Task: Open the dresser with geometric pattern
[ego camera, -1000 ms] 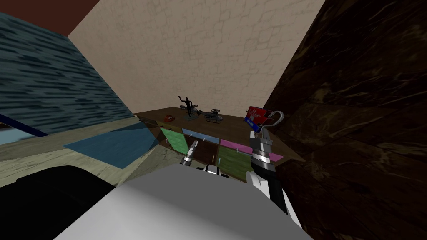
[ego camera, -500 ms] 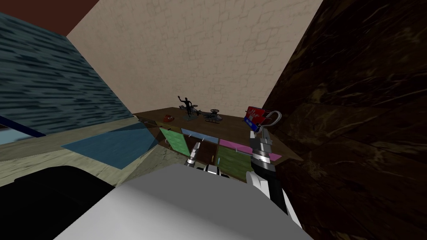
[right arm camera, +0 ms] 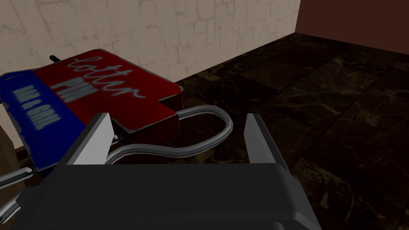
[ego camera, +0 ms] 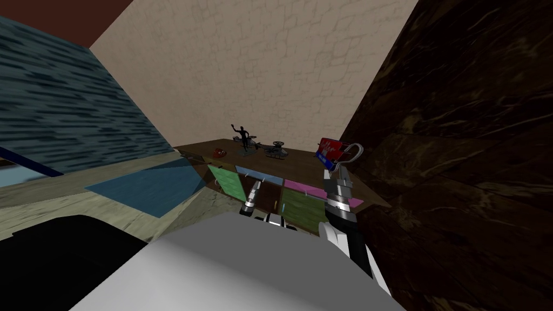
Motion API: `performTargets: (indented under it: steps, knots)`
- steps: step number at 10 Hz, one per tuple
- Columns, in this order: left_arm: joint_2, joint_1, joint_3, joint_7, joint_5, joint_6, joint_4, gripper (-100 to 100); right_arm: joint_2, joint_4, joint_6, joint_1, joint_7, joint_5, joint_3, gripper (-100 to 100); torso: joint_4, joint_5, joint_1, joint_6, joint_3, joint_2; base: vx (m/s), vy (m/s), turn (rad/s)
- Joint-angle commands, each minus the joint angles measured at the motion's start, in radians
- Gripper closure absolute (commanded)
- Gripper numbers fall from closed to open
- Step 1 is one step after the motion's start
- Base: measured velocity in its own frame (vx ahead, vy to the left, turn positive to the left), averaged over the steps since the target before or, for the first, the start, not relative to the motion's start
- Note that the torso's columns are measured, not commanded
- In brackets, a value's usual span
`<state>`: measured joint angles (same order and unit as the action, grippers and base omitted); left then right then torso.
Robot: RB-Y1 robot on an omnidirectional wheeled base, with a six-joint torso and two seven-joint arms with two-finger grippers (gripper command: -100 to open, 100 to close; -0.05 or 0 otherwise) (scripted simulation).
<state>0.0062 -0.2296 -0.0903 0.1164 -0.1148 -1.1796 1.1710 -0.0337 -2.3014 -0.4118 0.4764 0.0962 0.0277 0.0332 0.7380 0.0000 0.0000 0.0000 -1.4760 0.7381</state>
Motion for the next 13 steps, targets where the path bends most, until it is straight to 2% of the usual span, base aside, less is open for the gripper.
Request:
performTargets:
  steps: [1,2,6,7,8,13]
  knots:
    - [-0.001,0.006,0.0,-0.001,0.0,0.02,0.013,-100,0.0,0.0,0.0,0.0,0.0,0.0,0.0,0,0.0,0.0,0.0,0.0,0.0,0.0,-0.009,0.0,0.001]
    - [0.002,-0.006,0.001,0.0,0.001,-0.016,-0.013,100,0.0,0.0,0.0,0.0,0.0,0.0,0.0,0,0.0,0.0,0.0,0.0,0.0,-0.001,0.013,0.0,-0.019]
    - [0.004,-0.04,-0.003,0.002,0.0,-0.077,-0.042,100,0.0,0.0,0.0,0.0,0.0,0.0,0.0,0,0.0,0.0,0.0,0.0,0.0,0.0,0.024,0.001,-0.008]
    - [0.001,-0.037,-0.004,0.003,-0.002,-0.064,-0.033,100,0.0,0.0,0.0,0.0,0.0,0.0,0.0,0,0.0,0.0,0.0,0.0,0.0,0.0,0.009,0.001,0.0]
    - [0.037,-0.038,-0.004,0.003,-0.001,-0.068,-0.035,-100,0.0,0.0,0.0,0.0,0.0,0.0,0.0,0,0.0,0.0,0.0,0.0,0.0,0.001,0.003,0.005,0.0]
    - [0.136,-0.035,-0.002,-0.003,0.001,-0.068,-0.027,-100,0.0,0.0,0.0,0.0,0.0,0.0,0.0,0,0.0,0.0,0.001,0.0,0.0,0.0,0.001,0.031,0.001]
